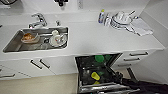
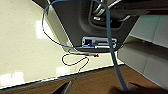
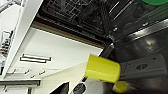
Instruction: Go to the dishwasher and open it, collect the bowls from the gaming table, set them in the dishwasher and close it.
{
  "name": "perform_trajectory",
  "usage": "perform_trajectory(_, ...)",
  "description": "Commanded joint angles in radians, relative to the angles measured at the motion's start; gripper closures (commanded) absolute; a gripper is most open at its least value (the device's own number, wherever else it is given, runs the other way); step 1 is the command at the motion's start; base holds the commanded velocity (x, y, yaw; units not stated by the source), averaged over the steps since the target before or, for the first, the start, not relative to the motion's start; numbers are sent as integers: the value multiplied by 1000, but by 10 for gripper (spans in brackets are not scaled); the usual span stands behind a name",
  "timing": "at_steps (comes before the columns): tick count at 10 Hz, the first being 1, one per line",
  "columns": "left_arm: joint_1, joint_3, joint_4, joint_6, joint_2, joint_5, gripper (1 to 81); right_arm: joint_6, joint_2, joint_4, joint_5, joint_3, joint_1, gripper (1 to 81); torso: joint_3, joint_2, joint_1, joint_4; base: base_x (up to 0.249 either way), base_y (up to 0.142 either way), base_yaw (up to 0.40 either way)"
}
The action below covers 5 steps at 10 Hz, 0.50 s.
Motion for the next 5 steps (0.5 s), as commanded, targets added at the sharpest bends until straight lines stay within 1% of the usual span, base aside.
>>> perform_trajectory(1, 35, -7, 11, 0, -4, 42, 10, 7, -50, 5, -81, 62, 109, 10, 0, 0, 0, 0, 0, 0, 0)
perform_trajectory(3, 35, -7, 10, 0, -4, 42, 10, 7, -109, 13, -84, 103, 95, 10, 0, 0, 0, 0, 0, 0, 0)
perform_trajectory(4, 35, -9, 8, 0, -4, 42, 10, 11, -175, 8, -106, 150, 66, 10, 0, 0, 0, 0, 0, 0, 0)
perform_trajectory(5, 33, -18, 8, -2, -2, 42, 10, 10, -228, -2, -115, 158, 5, 10, 0, 0, 0, 0, 0, 0, 0)
